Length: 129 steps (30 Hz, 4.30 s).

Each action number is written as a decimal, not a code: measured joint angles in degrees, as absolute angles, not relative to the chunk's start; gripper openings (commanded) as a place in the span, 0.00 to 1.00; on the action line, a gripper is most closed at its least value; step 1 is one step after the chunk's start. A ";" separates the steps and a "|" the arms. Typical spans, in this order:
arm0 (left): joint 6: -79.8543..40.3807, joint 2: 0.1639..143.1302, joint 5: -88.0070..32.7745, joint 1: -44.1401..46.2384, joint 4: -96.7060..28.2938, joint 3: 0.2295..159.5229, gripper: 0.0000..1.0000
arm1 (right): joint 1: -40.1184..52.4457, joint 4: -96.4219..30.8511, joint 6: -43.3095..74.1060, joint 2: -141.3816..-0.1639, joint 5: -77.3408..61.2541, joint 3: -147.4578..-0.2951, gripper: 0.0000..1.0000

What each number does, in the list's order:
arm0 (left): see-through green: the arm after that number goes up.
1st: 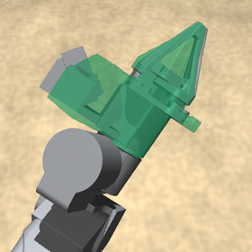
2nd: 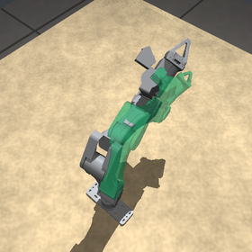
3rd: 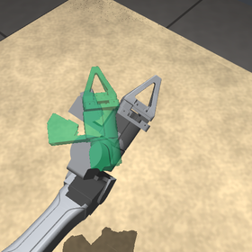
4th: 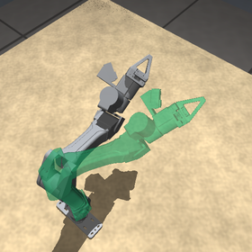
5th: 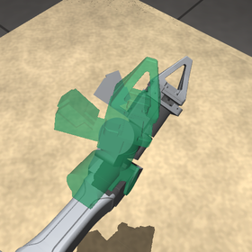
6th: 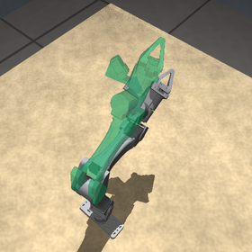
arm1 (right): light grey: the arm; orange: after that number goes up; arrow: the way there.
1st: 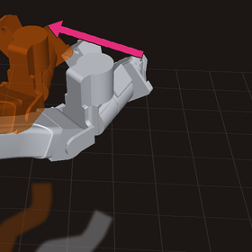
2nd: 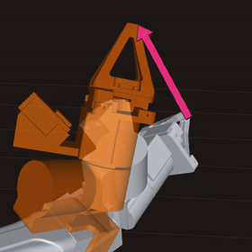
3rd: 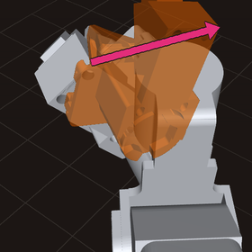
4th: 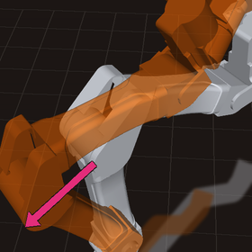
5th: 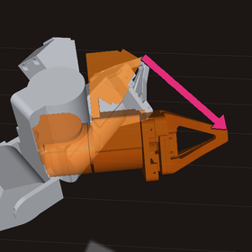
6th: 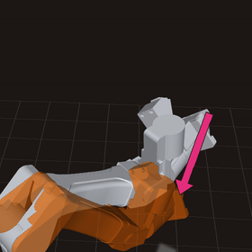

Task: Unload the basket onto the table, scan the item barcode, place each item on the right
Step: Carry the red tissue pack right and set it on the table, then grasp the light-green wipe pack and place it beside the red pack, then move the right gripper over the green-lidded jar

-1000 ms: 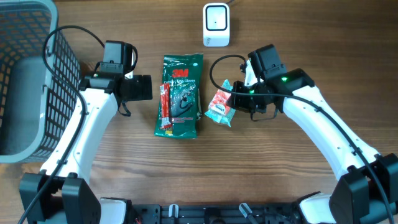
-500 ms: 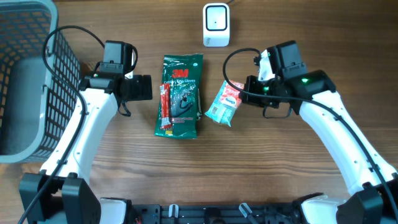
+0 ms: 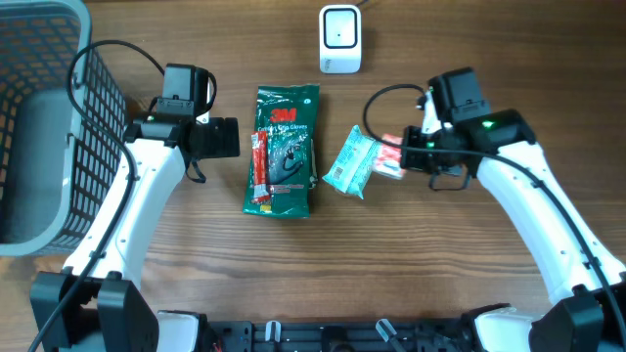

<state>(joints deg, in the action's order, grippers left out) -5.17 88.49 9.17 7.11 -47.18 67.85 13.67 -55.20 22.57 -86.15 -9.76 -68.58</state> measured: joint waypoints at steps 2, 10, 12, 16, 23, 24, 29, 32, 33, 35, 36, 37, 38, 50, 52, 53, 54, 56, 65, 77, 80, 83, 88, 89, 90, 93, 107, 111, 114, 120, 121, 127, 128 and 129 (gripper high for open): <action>-5.17 88.49 9.17 7.11 -47.16 67.85 1.00 | 12.01 -57.41 21.39 -86.15 -8.23 -68.58 0.04; -5.17 88.49 9.17 7.11 -47.18 67.85 1.00 | 10.17 -56.90 17.76 -88.07 -3.36 -64.36 0.31; -5.17 88.49 9.19 7.11 -47.18 67.85 1.00 | 10.17 -55.33 17.15 -88.92 -2.90 -62.57 0.64; -5.17 88.49 9.17 7.11 -47.18 67.85 1.00 | 10.17 -53.25 16.97 -89.78 -2.48 -61.45 0.67; -5.17 88.49 9.17 7.11 -47.18 67.85 1.00 | 10.17 -55.48 16.19 -89.93 -10.48 -65.91 0.52; -5.15 88.49 9.19 7.11 -47.16 67.85 1.00 | 10.20 -55.44 16.34 -89.95 -13.91 -68.16 0.52; -5.17 88.49 9.17 7.11 -47.16 67.85 1.00 | 11.68 -53.80 19.35 -89.91 -21.78 -72.44 0.57; -5.17 88.49 9.17 7.11 -47.18 67.85 1.00 | 14.22 -51.35 22.06 -89.95 -22.04 -70.87 0.57; -5.17 88.49 9.19 7.11 -47.13 67.85 1.00 | 15.31 -49.39 22.81 -89.95 -22.04 -69.84 0.57; -5.17 88.49 9.19 7.11 -47.16 67.85 1.00 | 17.17 -47.07 24.29 -90.15 -22.04 -67.99 0.57; -5.17 88.49 9.17 7.11 -47.16 67.85 1.00 | 17.96 -46.24 25.04 -90.21 -21.96 -67.31 0.57; -5.17 88.49 9.17 7.11 -47.18 67.85 1.00 | 18.70 -45.69 25.80 -90.43 -21.78 -66.76 0.57; -5.17 88.49 9.17 7.11 -47.16 67.85 1.00 | 19.70 -44.97 26.83 -90.76 -21.21 -66.11 0.56; -5.17 88.49 9.17 7.11 -47.16 67.85 1.00 | 22.57 -41.82 31.68 -91.70 -17.72 -64.38 0.04; -5.17 88.49 9.17 7.11 -47.16 67.85 1.00 | 22.57 -41.39 31.66 -91.66 -17.80 -64.38 0.04; -5.17 88.49 9.17 7.11 -47.18 67.85 1.00 | 22.52 -41.21 31.42 -91.66 -18.00 -64.38 0.04; -5.17 88.49 9.17 7.11 -47.16 67.85 1.00 | 22.31 -41.19 30.94 -91.66 -18.44 -64.49 0.04; -5.17 88.49 9.19 7.11 -47.18 67.85 1.00 | 21.45 -41.32 29.80 -91.59 -19.73 -64.99 0.04; -5.17 88.49 9.17 7.11 -47.16 67.85 1.00 | 9.47 -40.34 25.76 -86.65 -19.94 -68.03 0.04; -5.17 88.49 9.19 7.11 -47.16 67.85 1.00 | 7.05 -38.17 20.69 -97.38 -17.21 -66.28 0.06; -5.17 88.49 9.19 7.11 -47.16 67.85 1.00 | 7.07 -38.28 20.58 -99.85 -16.84 -66.02 0.33; -5.17 88.49 9.17 7.11 -47.18 67.85 1.00 | 7.05 -38.30 20.16 -101.62 -16.64 -66.02 0.53; -5.17 88.49 9.19 7.11 -47.16 67.85 1.00 | 7.05 -41.10 19.38 -101.82 -16.67 -66.30 0.65; -5.17 88.49 9.17 7.11 -47.16 67.85 1.00 | 7.05 -42.33 19.14 -101.82 -16.67 -66.74 0.67; -5.17 88.49 9.17 7.11 -47.18 67.85 1.00 | 7.05 -43.16 18.87 -101.71 -16.64 -67.31 0.68; -5.17 88.49 9.17 7.11 -47.18 67.85 1.00 | 7.05 -47.44 17.89 -100.77 -16.64 -71.24 0.70; -5.17 88.49 9.19 7.11 -47.16 67.85 1.00 | 7.05 -58.54 16.01 -91.68 -20.86 -77.93 0.72; -5.17 88.49 9.19 7.11 -47.18 67.85 1.00 | 7.07 -60.71 14.20 -91.68 -23.09 -77.93 0.72; -5.17 88.49 9.17 7.11 -47.18 67.85 1.00 | 7.07 -61.52 13.02 -91.68 -23.81 -77.93 0.72; -5.17 88.49 9.17 7.11 -47.16 67.85 1.00 | 7.07 -61.63 11.81 -91.68 -24.25 -77.93 0.72; -5.17 88.49 9.17 7.11 -47.18 67.85 1.00 | 7.07 -61.63 11.81 -91.68 -24.27 -77.93 0.72; -5.17 88.49 9.17 7.11 -47.18 67.85 1.00 | 7.07 -61.76 11.62 -91.68 -24.43 -77.93 0.72; -5.17 88.49 9.17 7.11 -47.18 67.85 1.00 | 7.07 -61.84 11.62 -91.68 -24.43 -77.93 0.72; -5.17 88.49 9.17 7.11 -47.18 67.85 1.00 | 7.07 -62.00 11.62 -91.68 -24.43 -77.93 0.72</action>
<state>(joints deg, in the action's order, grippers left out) -5.17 88.49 9.17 7.11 -47.18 67.85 7.07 -62.00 11.62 -91.68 -24.43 -77.93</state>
